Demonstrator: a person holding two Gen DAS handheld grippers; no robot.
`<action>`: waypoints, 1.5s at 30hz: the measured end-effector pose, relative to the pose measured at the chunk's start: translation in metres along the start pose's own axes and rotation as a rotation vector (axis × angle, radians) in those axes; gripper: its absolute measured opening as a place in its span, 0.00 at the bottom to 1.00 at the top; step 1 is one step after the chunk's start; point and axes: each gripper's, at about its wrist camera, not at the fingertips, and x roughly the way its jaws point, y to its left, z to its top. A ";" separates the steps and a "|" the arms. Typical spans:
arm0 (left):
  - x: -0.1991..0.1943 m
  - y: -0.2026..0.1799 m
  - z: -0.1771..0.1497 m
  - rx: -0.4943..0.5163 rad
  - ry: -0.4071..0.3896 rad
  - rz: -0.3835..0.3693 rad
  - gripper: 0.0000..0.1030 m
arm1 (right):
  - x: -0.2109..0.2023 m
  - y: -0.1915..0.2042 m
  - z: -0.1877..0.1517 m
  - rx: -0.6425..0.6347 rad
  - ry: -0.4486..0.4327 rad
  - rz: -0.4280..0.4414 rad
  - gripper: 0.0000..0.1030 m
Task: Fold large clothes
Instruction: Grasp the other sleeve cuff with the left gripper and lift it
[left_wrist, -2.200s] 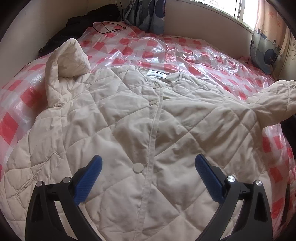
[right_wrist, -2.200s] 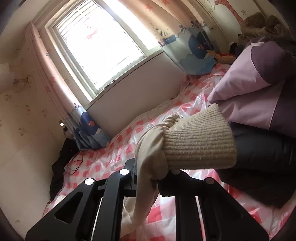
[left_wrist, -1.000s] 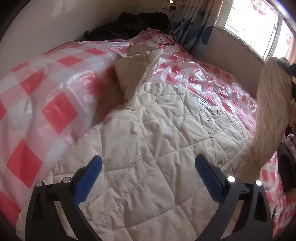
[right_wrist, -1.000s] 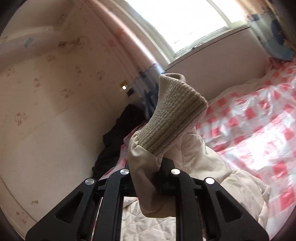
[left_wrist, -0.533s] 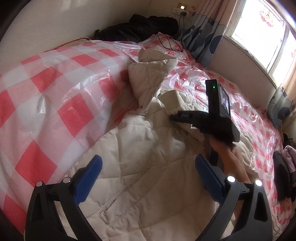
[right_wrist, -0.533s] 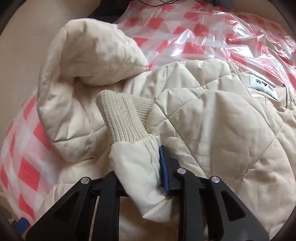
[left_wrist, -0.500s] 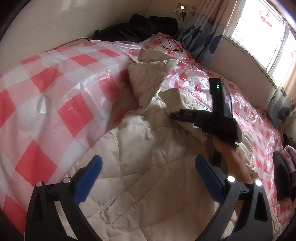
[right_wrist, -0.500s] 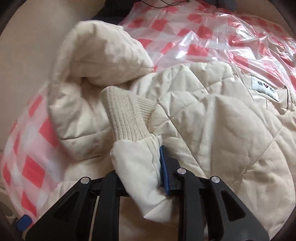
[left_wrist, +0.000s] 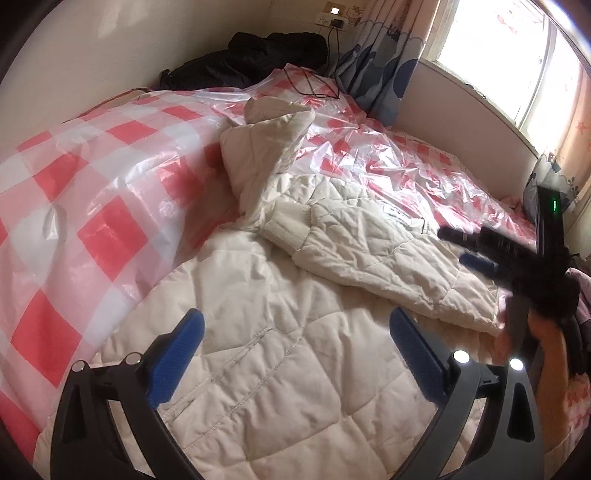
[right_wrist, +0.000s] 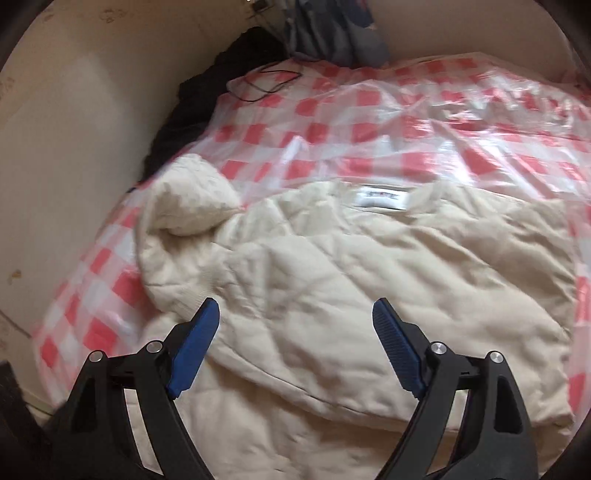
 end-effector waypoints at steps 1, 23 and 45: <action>0.006 -0.009 0.006 0.010 -0.003 -0.003 0.94 | -0.003 -0.014 -0.009 0.012 -0.005 -0.057 0.79; 0.073 -0.035 0.269 0.139 -0.128 0.223 0.95 | -0.087 -0.094 -0.091 0.352 -0.063 0.282 0.85; 0.120 -0.004 0.313 -0.114 -0.078 -0.245 0.14 | -0.077 -0.092 -0.101 0.376 -0.058 0.301 0.85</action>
